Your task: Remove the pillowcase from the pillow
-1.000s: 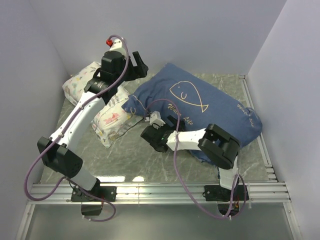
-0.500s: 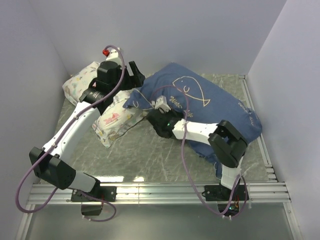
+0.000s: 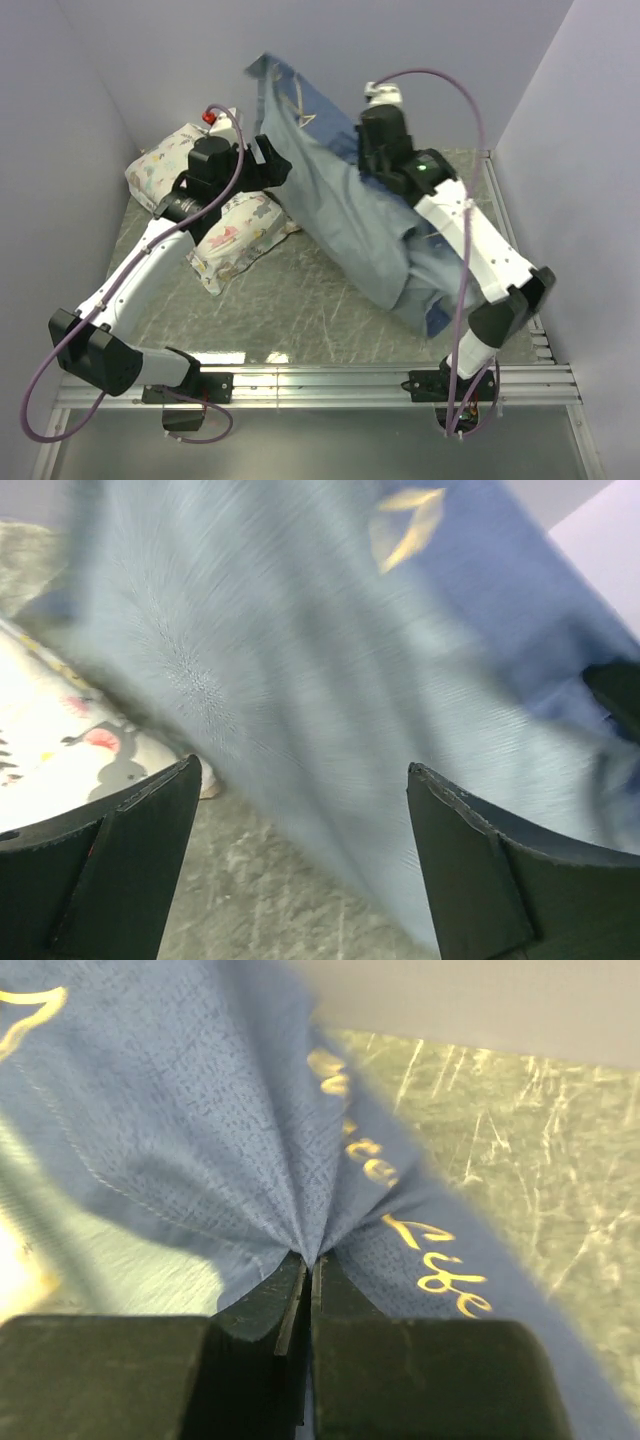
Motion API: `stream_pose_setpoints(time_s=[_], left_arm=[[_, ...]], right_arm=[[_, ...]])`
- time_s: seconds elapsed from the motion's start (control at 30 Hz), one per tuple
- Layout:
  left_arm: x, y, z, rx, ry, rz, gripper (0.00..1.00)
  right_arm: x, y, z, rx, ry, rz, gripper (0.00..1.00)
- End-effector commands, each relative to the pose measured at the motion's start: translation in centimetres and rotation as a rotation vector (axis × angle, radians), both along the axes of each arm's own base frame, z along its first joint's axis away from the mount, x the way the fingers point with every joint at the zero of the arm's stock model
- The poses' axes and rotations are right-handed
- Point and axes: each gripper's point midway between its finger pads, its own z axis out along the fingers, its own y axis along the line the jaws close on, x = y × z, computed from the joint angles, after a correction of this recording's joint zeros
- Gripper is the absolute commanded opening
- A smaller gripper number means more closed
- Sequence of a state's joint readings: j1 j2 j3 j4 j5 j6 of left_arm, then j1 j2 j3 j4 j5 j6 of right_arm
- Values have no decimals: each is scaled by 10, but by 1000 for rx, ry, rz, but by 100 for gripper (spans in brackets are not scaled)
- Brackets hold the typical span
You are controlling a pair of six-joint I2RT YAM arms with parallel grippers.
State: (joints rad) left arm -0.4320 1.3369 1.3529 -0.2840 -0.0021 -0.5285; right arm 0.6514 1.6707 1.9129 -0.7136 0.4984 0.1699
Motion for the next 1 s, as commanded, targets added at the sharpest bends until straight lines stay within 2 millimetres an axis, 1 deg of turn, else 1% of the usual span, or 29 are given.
stream_pose_setpoints(time_s=[0.0, 0.03, 0.07, 0.1, 0.13, 0.17, 0.23, 0.27, 0.3, 0.33, 0.37, 0.4, 0.43, 0.47, 0.5, 0.53, 0.57, 0.6, 0.63, 0.7, 0.73, 0.77, 0.8, 0.83, 0.87, 0.9, 0.93, 0.97], left_arm=[[-11, -20, 9, -60, -31, -79, 89], [-12, -24, -1, -51, -19, -88, 89], [-12, -30, -6, -45, -13, -100, 89], [-13, -40, -17, -34, 6, -120, 90], [-13, -45, -26, -32, 24, -129, 90], [-12, -55, -38, -25, 51, -151, 89], [-14, -68, -47, -23, 71, -173, 89], [-15, -74, -51, -19, 75, -184, 89], [-21, -88, -59, -9, 88, -211, 89], [-23, -94, -62, -2, 90, -217, 89], [-25, -101, -67, 8, 100, -228, 89], [-32, -115, -75, 25, 112, -257, 89], [-36, -122, -78, 35, 115, -272, 89], [-41, -129, -83, 48, 120, -292, 90], [-51, -141, -90, 63, 129, -328, 90], [-57, -147, -93, 73, 126, -350, 91], [-63, -152, -97, 77, 131, -378, 92], [-72, -160, -101, 84, 132, -407, 93], [-78, -163, -107, 88, 135, -424, 94], [-93, -173, -113, 80, 141, -483, 96], [-96, -179, -113, 69, 134, -501, 96], [-98, -182, -111, 64, 128, -512, 97], [-98, -189, -113, 68, 132, -517, 96], [-96, -189, -120, 88, 153, -507, 95], [-92, -191, -122, 100, 159, -494, 93], [-82, -193, -125, 120, 162, -460, 91], [-75, -193, -129, 137, 162, -437, 89], [-71, -191, -134, 157, 176, -417, 86]], right_arm=[[-6, -34, 17, 185, -12, -27, 0], [2, -57, 7, 206, -4, -79, 0], [3, -66, -13, 225, 21, -97, 0], [7, -69, -24, 287, 49, -97, 0], [17, -91, -29, 322, 41, -147, 0], [22, -98, -49, 345, 84, -173, 0], [31, -112, -62, 355, 85, -222, 0], [34, -122, -83, 343, 115, -261, 0], [36, -125, -92, 354, 124, -280, 0], [41, -127, -103, 365, 133, -291, 0], [40, -133, -121, 368, 162, -313, 0], [44, -130, -129, 409, 167, -311, 0], [44, -130, -137, 425, 182, -311, 0], [41, -134, -151, 447, 206, -329, 0], [40, -132, -156, 460, 212, -325, 0], [41, -131, -157, 473, 201, -319, 0], [39, -128, -161, 479, 210, -310, 0], [40, -128, -160, 483, 207, -308, 0], [40, -128, -161, 482, 216, -304, 8], [44, -124, -147, 486, 204, -269, 29], [45, -121, -142, 490, 203, -253, 50], [48, -117, -128, 505, 187, -227, 59], [48, -114, -121, 506, 178, -211, 70], [45, -114, -113, 506, 173, -207, 74], [45, -113, -97, 509, 147, -194, 76], [42, -113, -88, 510, 134, -188, 78], [34, -114, -72, 510, 107, -181, 81], [29, -113, -61, 508, 87, -171, 82]])
